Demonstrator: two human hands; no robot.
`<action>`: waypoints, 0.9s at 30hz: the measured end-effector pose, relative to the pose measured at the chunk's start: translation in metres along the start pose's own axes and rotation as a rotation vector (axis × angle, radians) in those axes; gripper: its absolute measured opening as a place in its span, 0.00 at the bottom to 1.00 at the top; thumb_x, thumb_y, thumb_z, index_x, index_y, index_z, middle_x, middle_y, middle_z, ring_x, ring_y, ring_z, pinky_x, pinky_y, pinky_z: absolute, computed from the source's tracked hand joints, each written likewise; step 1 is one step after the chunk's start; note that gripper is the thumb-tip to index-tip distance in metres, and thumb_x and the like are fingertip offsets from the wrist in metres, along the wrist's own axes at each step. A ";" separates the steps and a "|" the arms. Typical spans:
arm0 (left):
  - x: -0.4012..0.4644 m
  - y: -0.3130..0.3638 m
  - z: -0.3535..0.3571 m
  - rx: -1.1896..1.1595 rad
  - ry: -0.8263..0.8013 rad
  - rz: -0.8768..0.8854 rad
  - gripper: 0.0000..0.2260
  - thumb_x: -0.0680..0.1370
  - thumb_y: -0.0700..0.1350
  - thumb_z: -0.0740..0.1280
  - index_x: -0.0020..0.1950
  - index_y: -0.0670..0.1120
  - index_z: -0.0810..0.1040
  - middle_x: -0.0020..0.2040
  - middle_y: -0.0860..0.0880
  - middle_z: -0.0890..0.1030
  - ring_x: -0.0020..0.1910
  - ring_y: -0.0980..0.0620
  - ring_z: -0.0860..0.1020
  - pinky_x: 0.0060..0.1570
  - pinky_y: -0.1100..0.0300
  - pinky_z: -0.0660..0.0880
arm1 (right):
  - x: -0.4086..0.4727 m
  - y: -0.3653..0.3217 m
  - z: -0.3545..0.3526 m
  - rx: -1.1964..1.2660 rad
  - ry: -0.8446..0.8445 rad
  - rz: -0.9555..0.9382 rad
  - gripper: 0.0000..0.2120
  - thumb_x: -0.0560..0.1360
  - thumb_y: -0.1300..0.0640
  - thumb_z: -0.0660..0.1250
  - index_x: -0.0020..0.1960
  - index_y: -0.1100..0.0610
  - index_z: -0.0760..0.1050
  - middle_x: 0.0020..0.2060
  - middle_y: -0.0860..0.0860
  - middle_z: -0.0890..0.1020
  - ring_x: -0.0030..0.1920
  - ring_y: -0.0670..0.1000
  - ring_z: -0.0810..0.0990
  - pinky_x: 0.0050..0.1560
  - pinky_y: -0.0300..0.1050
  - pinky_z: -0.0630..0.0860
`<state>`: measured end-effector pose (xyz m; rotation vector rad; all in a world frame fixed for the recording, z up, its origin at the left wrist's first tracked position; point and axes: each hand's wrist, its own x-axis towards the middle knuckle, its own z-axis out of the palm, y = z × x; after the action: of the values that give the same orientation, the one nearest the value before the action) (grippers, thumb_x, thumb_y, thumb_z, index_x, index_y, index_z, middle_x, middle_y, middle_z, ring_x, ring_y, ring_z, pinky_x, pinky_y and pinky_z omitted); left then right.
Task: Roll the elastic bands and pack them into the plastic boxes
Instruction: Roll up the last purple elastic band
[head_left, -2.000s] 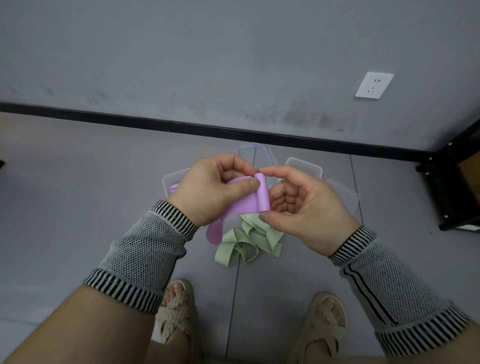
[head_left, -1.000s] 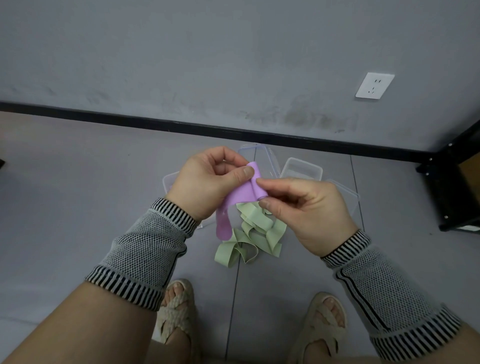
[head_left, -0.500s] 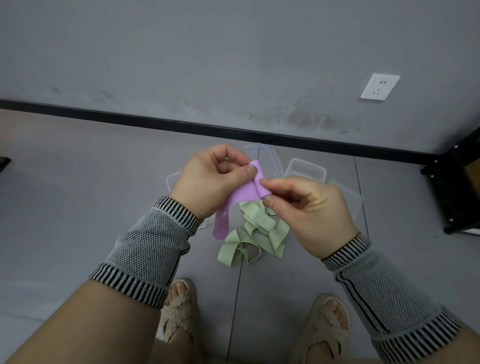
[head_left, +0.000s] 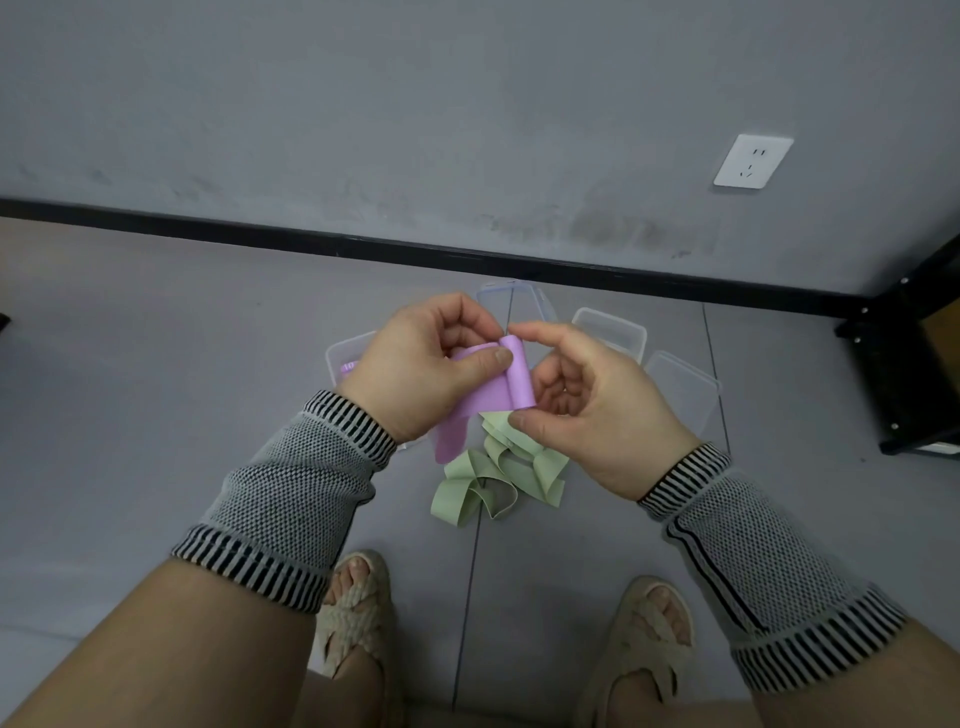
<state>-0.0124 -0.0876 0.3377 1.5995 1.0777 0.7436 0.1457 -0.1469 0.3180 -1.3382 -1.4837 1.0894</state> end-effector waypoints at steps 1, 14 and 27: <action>0.000 0.000 0.001 0.026 0.005 0.001 0.05 0.73 0.39 0.71 0.43 0.46 0.76 0.34 0.50 0.80 0.34 0.55 0.76 0.39 0.58 0.76 | 0.000 0.001 -0.001 -0.019 0.004 -0.003 0.28 0.67 0.69 0.73 0.56 0.41 0.72 0.34 0.49 0.78 0.36 0.51 0.77 0.43 0.45 0.78; 0.001 0.001 0.001 0.076 0.073 0.021 0.07 0.70 0.40 0.74 0.40 0.46 0.76 0.32 0.49 0.78 0.30 0.59 0.74 0.37 0.65 0.75 | 0.000 0.005 -0.002 -0.265 0.082 -0.075 0.27 0.67 0.66 0.71 0.56 0.38 0.72 0.35 0.49 0.76 0.36 0.50 0.76 0.44 0.51 0.78; 0.001 0.001 -0.002 -0.058 0.038 -0.019 0.07 0.72 0.35 0.70 0.42 0.46 0.75 0.32 0.51 0.79 0.34 0.53 0.75 0.38 0.63 0.75 | -0.003 0.000 -0.003 0.111 0.022 -0.016 0.30 0.69 0.72 0.71 0.61 0.44 0.69 0.43 0.50 0.80 0.41 0.46 0.79 0.46 0.40 0.78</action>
<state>-0.0132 -0.0859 0.3391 1.5291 1.0876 0.7880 0.1484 -0.1495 0.3189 -1.2558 -1.3948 1.1266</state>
